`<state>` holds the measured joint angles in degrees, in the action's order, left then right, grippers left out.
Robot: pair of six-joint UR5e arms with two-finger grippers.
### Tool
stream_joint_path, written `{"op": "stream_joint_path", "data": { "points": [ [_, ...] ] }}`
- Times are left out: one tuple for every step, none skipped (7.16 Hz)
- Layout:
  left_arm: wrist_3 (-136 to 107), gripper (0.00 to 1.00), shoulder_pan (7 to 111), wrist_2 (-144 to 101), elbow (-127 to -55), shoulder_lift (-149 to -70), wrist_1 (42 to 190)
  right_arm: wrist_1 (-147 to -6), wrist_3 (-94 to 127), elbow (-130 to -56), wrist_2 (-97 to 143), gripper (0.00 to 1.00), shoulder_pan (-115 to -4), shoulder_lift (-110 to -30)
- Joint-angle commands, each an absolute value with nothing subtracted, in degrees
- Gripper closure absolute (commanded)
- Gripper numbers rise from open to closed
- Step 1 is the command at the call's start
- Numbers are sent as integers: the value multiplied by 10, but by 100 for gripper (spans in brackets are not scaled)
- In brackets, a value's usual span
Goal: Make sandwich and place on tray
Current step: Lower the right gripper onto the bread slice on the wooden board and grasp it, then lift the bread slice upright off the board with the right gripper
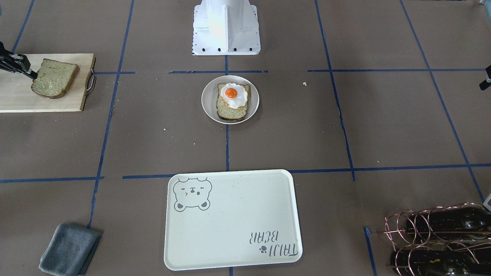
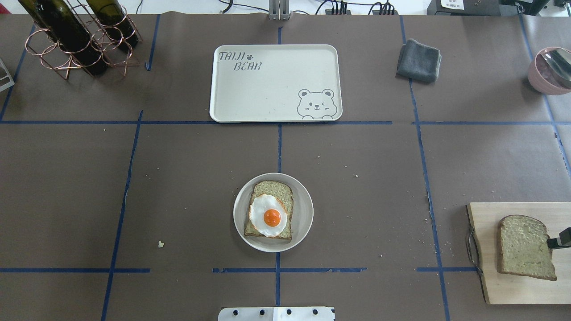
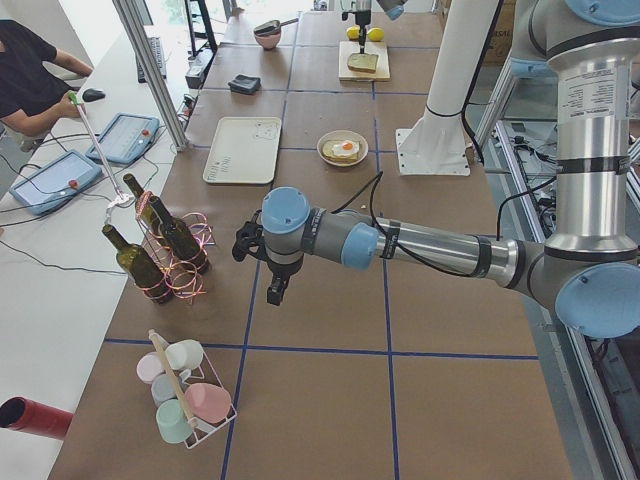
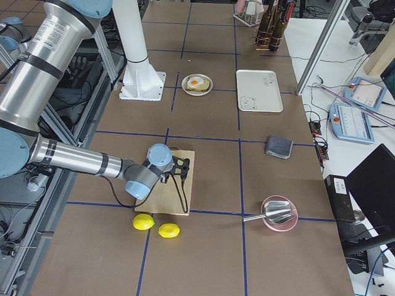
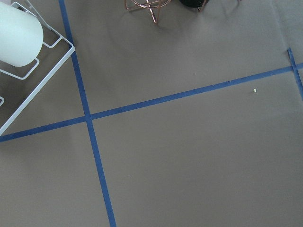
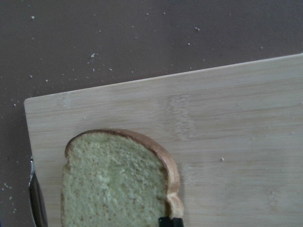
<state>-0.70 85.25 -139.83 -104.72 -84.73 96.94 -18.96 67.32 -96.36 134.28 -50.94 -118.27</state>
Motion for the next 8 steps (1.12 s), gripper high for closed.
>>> {"op": "stream_joint_path", "data": {
  "points": [
    [-7,0,853,-1398,-1048,-847,969,-122,726,-965,1351,100,-510,-1178],
    [-7,0,853,-1398,-1049,-847,969,-85,758,-966,1353,100,-510,-1174],
    [-7,0,853,-1398,-1049,-847,969,-63,778,-968,1353,100,-510,-1170],
    [-7,0,853,-1399,-1048,-847,969,-53,820,-976,1357,100,-509,-1145],
    [-8,0,853,-1400,-1048,-847,969,-52,862,-984,1360,100,-509,-1120],
    [-8,0,853,-1400,-1048,-847,969,-51,878,-999,1364,100,-509,-1109],
    [-7,0,853,-1400,-1048,-847,969,-52,890,-1012,1370,100,-510,-1101],
    [-8,0,853,-1400,-1048,-847,969,-51,929,-1016,1370,100,-510,-1061]
  ]
}}
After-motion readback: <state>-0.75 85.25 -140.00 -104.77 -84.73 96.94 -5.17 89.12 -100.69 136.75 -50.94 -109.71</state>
